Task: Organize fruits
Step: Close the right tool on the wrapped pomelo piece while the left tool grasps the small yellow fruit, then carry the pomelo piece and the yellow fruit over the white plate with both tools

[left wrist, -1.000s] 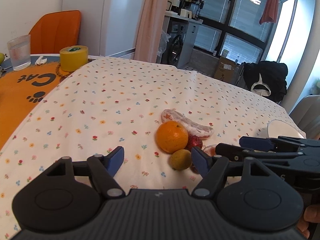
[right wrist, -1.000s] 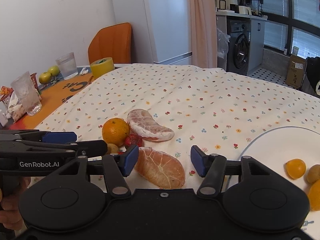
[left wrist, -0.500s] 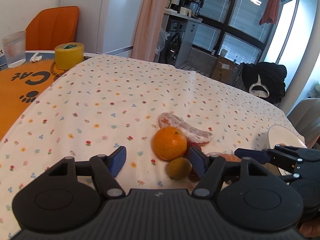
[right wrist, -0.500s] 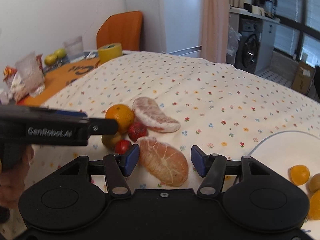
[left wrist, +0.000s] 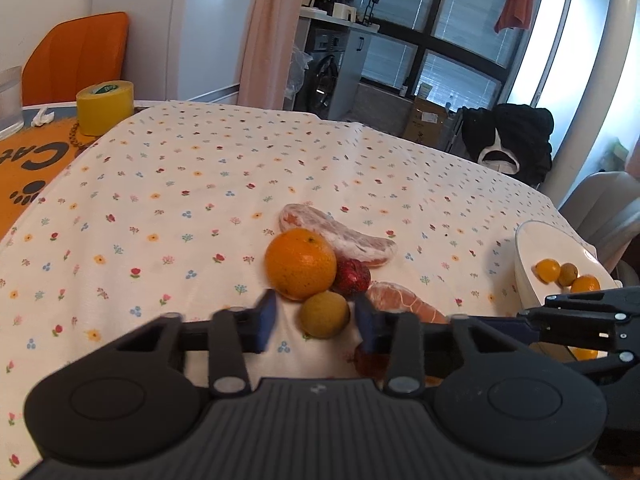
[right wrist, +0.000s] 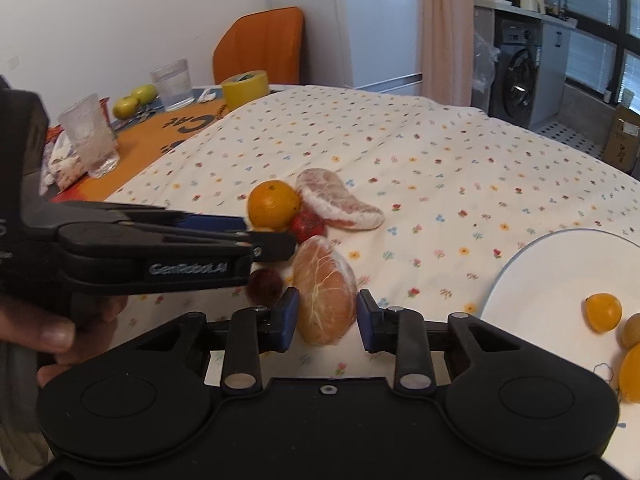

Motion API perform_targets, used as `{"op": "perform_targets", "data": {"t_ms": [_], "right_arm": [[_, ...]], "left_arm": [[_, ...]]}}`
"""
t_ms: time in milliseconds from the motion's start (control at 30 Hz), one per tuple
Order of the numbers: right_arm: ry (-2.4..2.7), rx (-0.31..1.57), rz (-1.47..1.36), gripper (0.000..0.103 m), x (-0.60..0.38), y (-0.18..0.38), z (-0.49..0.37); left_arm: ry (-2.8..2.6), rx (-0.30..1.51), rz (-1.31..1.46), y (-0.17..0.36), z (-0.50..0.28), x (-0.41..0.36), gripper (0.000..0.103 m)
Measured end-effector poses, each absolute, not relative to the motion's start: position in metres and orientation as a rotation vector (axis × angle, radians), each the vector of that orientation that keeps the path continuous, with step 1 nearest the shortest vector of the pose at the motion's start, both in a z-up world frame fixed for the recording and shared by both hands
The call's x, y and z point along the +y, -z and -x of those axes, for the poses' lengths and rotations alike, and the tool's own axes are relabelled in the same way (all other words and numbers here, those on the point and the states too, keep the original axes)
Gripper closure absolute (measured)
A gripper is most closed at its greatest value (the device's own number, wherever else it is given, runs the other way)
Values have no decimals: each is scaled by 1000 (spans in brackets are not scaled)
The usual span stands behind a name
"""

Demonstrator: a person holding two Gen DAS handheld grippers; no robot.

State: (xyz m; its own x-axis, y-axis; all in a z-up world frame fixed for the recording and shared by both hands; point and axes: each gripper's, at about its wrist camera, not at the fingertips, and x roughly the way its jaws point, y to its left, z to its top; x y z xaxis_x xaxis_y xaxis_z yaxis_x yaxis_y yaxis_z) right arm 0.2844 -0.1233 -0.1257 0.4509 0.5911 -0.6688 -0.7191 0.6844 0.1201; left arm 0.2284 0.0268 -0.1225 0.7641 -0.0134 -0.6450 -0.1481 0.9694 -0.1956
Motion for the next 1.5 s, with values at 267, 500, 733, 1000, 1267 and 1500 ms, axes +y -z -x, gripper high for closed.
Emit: {"op": "perform_targets", "data": {"t_ms": [267,500,733,1000,1267,1500], "right_arm": [[-816,735,197,66,-118,128,-283],[-815,713,216,60,-109,131,-283],[-836,706,243,54,-99,132,-278],[-855,699,256,54,-90,131,-272],[-866,655,294,51,-77,139,-269],[-870,643,332,67,-72,136,-262]], "left_arm": [[-49,717,251,121,-215,31,78],[-50,725,254,120,-204,36,78],[-91,705,264,113,-192,48,78],[-137,686,279,108,-178,64,78],[-166,679,291,107,-167,73,78],[-171,668,285,103,-160,74,78]]}}
